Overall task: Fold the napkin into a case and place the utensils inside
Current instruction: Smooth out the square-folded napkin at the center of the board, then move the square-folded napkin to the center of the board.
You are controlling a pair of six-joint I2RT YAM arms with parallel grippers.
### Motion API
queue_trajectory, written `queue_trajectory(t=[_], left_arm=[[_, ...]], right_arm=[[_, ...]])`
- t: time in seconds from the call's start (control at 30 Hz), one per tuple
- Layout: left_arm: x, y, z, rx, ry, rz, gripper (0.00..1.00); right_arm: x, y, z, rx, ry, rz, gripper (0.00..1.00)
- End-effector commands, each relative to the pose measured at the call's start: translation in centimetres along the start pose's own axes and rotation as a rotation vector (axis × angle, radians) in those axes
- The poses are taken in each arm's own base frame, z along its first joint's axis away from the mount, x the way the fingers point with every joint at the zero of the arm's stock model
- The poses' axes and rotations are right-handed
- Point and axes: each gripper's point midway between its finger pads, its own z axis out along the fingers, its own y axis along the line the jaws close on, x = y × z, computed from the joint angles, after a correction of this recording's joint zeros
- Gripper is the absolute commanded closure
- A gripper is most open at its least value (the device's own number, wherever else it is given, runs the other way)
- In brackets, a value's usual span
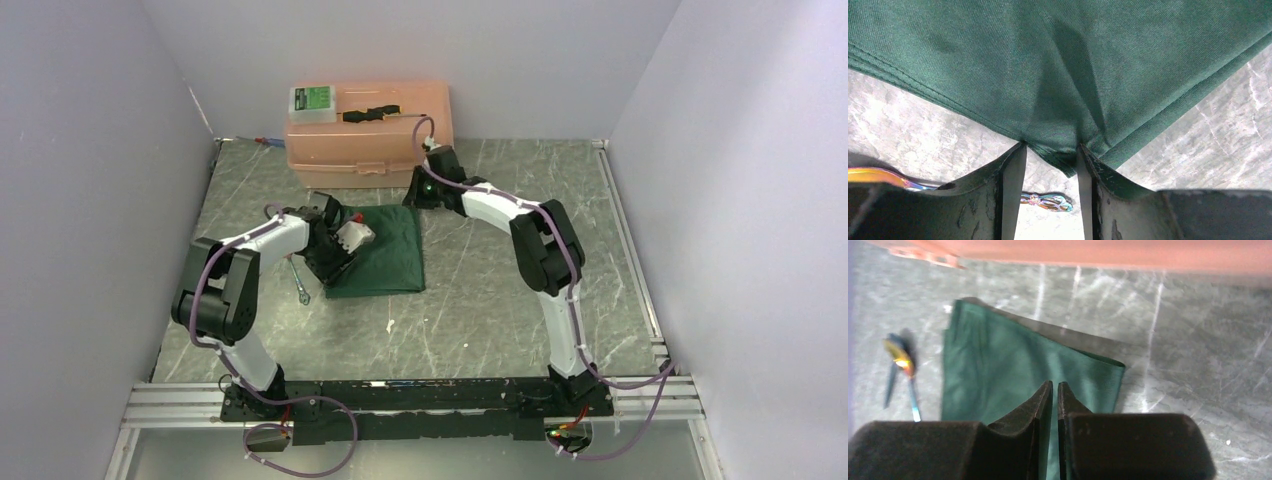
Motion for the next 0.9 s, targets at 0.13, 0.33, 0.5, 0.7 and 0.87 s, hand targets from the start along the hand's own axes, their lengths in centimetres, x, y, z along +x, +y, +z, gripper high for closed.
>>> queue_trajectory(t=[0.13,0.33,0.5,0.7,0.87], left_arm=[[0.0,0.5,-0.4,-0.049,-0.026,0.045,0.51],[0.2,0.9,-0.1,-0.072,-0.025,0.055,0.49],[-0.3,1.3,-0.1,-0.085,-0.037,0.069,0.48],[-0.7,1.8,0.2,-0.092,-0.037,0.092,0.47],[-2.1,1.5,-0.3,-0.058,-0.070,0.089,0.45]], right_arm=[[0.0,-2.9,1.9,0.231,-0.150,-0.123,0.87],[2.8,-4.9,1.8,0.344,-0.147,-0.167,0.90],[5.8,-7.1,-0.6,0.407,-0.143,-0.118,0.95],[9.0,-8.7,-4.6,0.447,-0.132,-0.055,1.00],[11.2,-9.6,-8.4,0.477,-0.127,-0.001,1.00]])
